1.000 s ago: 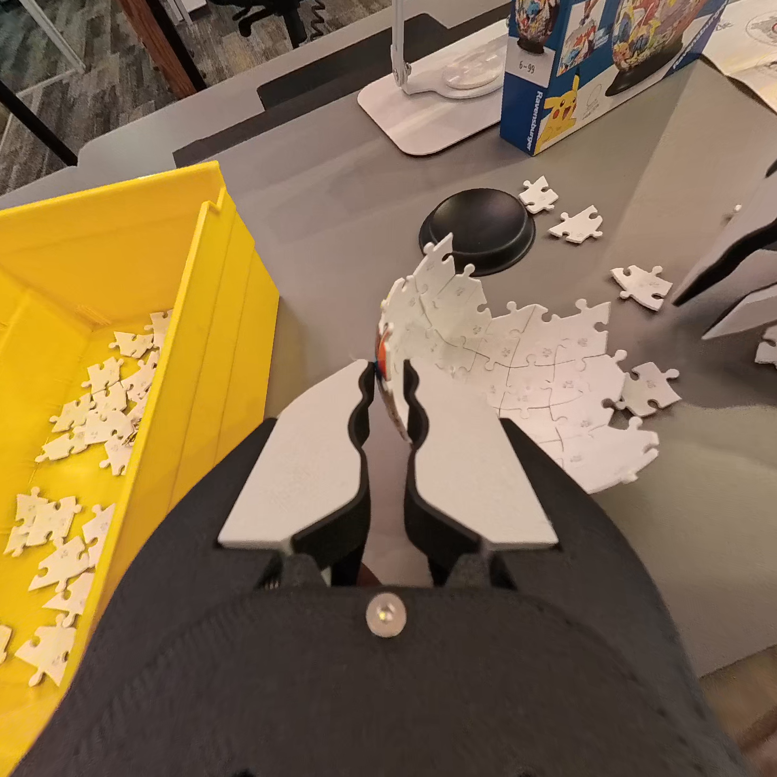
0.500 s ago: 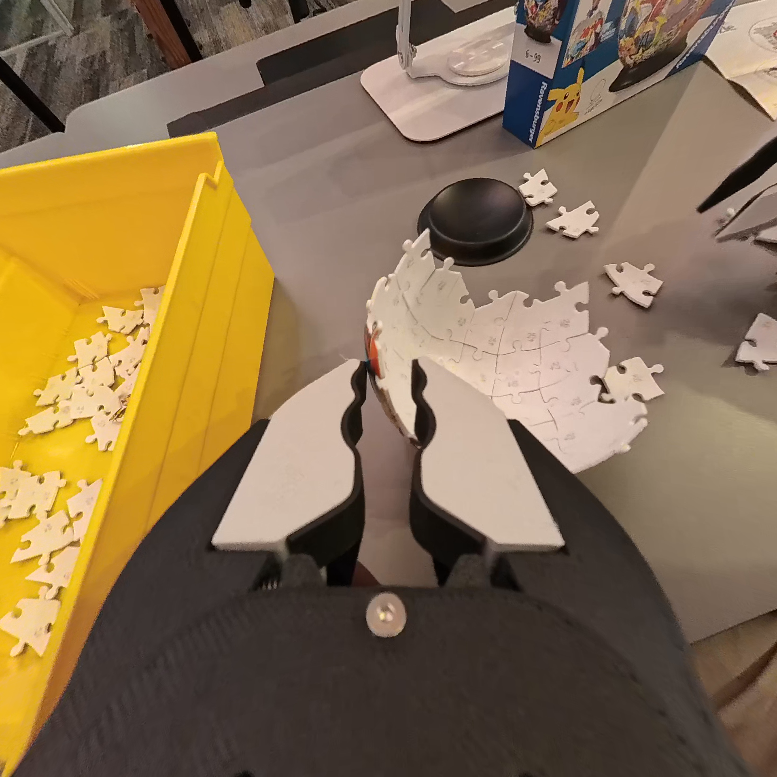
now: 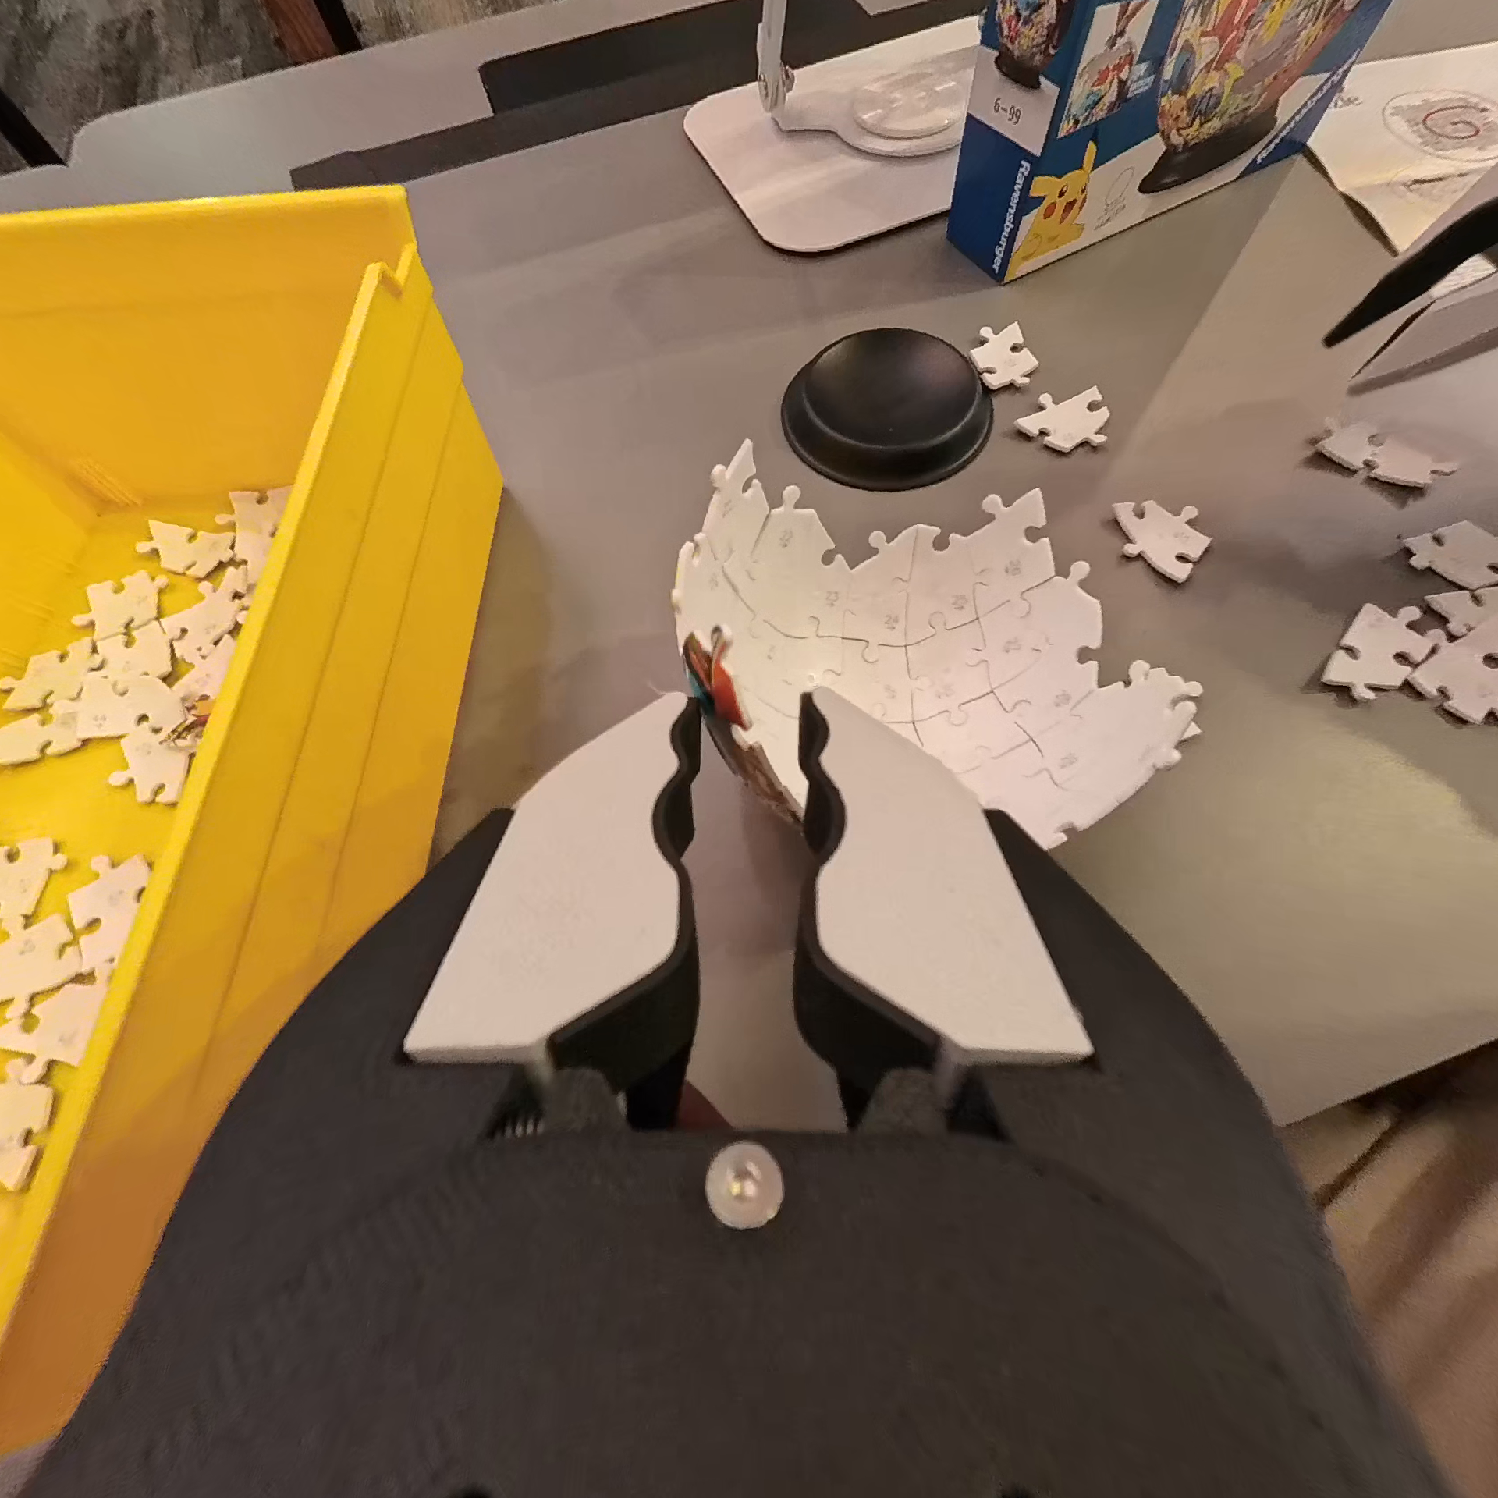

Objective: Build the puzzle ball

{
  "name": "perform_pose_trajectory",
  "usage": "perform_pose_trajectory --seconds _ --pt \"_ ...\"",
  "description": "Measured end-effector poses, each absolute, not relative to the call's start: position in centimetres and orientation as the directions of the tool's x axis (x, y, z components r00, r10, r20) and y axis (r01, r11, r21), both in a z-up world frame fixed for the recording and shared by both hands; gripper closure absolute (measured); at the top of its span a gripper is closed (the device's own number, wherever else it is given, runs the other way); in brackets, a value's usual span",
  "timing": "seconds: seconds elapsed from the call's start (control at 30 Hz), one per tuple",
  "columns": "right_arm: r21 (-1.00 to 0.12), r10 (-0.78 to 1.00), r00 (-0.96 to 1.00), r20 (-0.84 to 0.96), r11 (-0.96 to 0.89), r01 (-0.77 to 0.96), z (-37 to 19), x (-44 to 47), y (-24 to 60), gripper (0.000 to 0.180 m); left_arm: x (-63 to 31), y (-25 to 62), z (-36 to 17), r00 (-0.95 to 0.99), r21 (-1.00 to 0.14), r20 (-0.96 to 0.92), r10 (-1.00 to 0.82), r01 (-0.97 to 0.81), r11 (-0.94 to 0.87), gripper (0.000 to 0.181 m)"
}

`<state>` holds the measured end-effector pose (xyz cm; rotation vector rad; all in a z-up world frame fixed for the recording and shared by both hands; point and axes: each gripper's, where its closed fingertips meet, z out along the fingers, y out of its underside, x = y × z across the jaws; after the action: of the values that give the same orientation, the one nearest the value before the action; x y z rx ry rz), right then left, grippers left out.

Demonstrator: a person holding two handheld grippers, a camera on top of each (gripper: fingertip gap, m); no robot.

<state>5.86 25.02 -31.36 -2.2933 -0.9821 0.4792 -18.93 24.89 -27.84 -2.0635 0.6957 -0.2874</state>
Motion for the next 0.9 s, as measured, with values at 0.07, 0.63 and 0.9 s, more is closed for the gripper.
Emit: perform_pose_trajectory --seconds 0.07,0.63,0.9 --pt "-0.649 0.731 0.677 -0.087 -0.557 0.518 -31.1 6.7 25.3 0.157 -19.0 24.6 -27.8 0.814 -0.827 -0.058 -0.578 -0.363 -0.429 0.158" --pt "-0.603 0.719 0.691 -0.072 -0.583 0.544 -31.3 10.1 24.5 0.156 -18.7 23.0 -27.6 0.822 -0.833 -0.010 -0.570 -0.322 -0.450 0.153" --pt "-0.543 0.764 0.644 -0.051 -0.562 0.624 -32.5 9.9 21.9 0.156 -18.7 22.4 -27.7 0.824 -0.833 0.009 -0.567 -0.307 -0.459 0.152"
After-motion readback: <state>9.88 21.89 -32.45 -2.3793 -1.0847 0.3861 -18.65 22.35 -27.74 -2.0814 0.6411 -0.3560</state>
